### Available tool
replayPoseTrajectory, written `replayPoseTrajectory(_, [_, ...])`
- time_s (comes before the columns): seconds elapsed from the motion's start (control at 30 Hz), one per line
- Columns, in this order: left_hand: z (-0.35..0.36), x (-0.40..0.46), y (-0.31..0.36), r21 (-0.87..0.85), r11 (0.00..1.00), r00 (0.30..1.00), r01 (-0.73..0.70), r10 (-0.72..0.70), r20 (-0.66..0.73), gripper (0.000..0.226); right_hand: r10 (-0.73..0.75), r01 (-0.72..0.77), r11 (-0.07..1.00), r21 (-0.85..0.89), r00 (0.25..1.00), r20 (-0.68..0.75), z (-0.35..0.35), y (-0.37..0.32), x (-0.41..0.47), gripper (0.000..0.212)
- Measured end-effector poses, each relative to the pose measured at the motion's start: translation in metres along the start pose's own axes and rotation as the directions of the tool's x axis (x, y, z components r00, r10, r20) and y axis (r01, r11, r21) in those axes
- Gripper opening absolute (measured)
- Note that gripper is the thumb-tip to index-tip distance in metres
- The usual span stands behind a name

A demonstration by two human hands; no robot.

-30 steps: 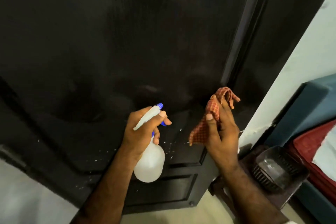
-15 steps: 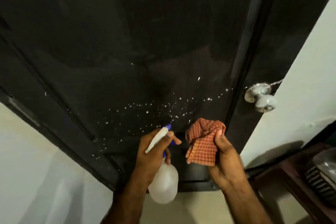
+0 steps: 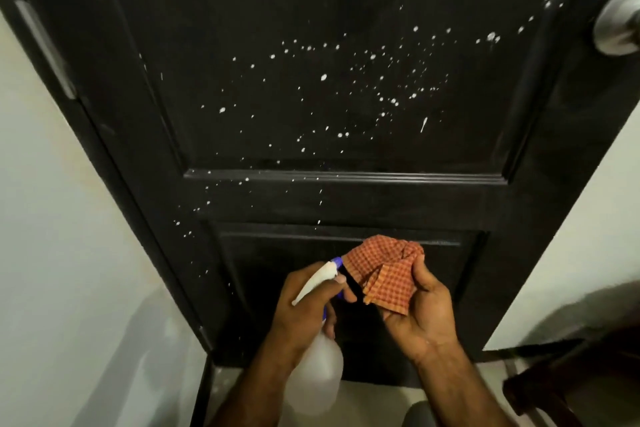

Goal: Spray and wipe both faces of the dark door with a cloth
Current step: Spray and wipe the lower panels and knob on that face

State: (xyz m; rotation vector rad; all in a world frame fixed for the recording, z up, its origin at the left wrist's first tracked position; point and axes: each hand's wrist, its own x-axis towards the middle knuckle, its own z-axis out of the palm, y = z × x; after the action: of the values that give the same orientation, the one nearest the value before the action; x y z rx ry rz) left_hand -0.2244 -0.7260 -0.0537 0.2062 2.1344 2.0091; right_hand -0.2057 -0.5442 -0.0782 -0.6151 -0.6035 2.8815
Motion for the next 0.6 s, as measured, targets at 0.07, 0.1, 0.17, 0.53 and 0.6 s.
replayPoseTrajectory(0.07, [-0.005, 0.003, -0.012, -0.034, 0.999, 1.000, 0.016, -0.017, -0.005, 0.017, 0.037, -0.037, 0.999, -0.040, 0.999, 0.004, -0.006, 0.011, 0.005, 0.056])
replayPoseTrajectory(0.1, [-0.010, 0.006, -0.027, -0.052, 0.999, 1.000, 0.014, -0.014, 0.001, 0.016, 0.045, -0.045, 0.997, -0.061, 0.999, 0.003, -0.011, 0.023, 0.009, 0.057])
replayPoseTrajectory(0.17, [-0.018, 0.015, -0.043, -0.039, 0.999, 0.999, 0.004, -0.002, 0.051, 0.018, 0.051, -0.052, 0.996, -0.071, 0.999, -0.011, -0.015, 0.035, 0.018, 0.058])
replayPoseTrajectory(0.53, [-0.049, 0.054, -0.078, -0.027, 0.987, 0.949, 0.157, -0.143, 0.282, 0.012, -0.065, 0.056, 0.994, -0.091, 0.993, -0.102, -0.025, 0.080, 0.049, 0.056])
replayPoseTrajectory(0.6, [-0.054, 0.059, -0.079, 0.007, 0.988, 0.955, 0.153, -0.150, 0.256, 0.013, -0.054, 0.044, 0.993, -0.109, 0.995, -0.087, -0.013, 0.085, 0.045, 0.060])
